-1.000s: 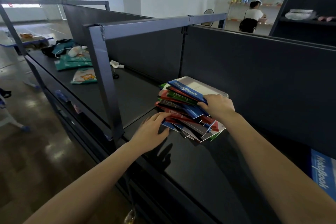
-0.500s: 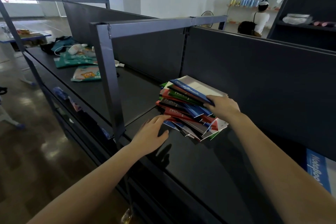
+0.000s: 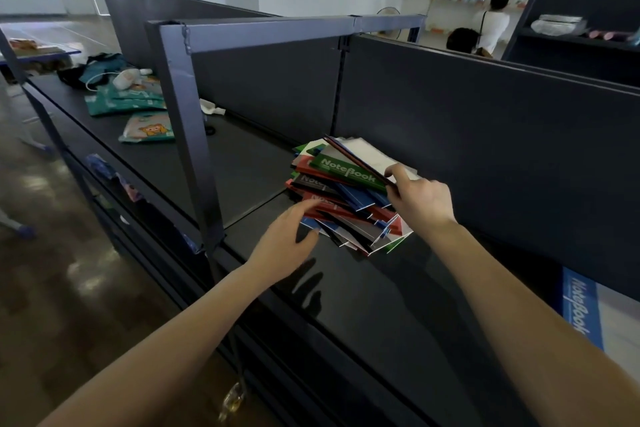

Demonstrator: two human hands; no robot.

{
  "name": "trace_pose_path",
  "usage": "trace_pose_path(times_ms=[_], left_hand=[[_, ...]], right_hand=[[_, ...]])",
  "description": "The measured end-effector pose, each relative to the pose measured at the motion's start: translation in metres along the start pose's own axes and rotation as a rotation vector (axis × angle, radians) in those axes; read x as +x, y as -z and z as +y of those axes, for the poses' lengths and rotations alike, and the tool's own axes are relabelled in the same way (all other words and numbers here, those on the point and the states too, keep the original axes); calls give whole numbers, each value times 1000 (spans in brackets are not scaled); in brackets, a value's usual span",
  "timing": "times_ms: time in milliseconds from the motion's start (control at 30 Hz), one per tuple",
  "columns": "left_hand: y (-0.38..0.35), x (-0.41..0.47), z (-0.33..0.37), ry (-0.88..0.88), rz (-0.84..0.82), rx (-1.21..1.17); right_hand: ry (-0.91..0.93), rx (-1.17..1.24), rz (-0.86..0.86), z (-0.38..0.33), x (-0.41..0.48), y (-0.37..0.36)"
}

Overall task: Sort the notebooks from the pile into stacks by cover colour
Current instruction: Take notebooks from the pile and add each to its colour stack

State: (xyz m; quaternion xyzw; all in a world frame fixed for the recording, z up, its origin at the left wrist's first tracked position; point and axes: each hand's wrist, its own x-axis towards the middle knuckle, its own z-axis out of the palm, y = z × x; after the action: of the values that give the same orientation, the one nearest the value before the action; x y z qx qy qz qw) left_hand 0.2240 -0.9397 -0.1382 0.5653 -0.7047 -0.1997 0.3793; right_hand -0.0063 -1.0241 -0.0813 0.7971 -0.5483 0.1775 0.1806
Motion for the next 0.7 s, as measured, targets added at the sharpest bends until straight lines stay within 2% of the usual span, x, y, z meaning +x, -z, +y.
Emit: trace_pose_path(times_ms=[200,333,433,567,700], left_hand=[[-21,14,49,87,107,-466],[-49,17,73,88,139,-520],[-68,18,79,158,195,-597],[-75,19,82,319,317,-633],[-72,23,77,370,309,-649]], right_hand=[[103,94,275,-1,-30,5],[125,81,343,-18,-61,11],[135,68,373,-28,-80,7],[122,143,149,-34,-95,4],[105,214,-169,-26,-100,13]])
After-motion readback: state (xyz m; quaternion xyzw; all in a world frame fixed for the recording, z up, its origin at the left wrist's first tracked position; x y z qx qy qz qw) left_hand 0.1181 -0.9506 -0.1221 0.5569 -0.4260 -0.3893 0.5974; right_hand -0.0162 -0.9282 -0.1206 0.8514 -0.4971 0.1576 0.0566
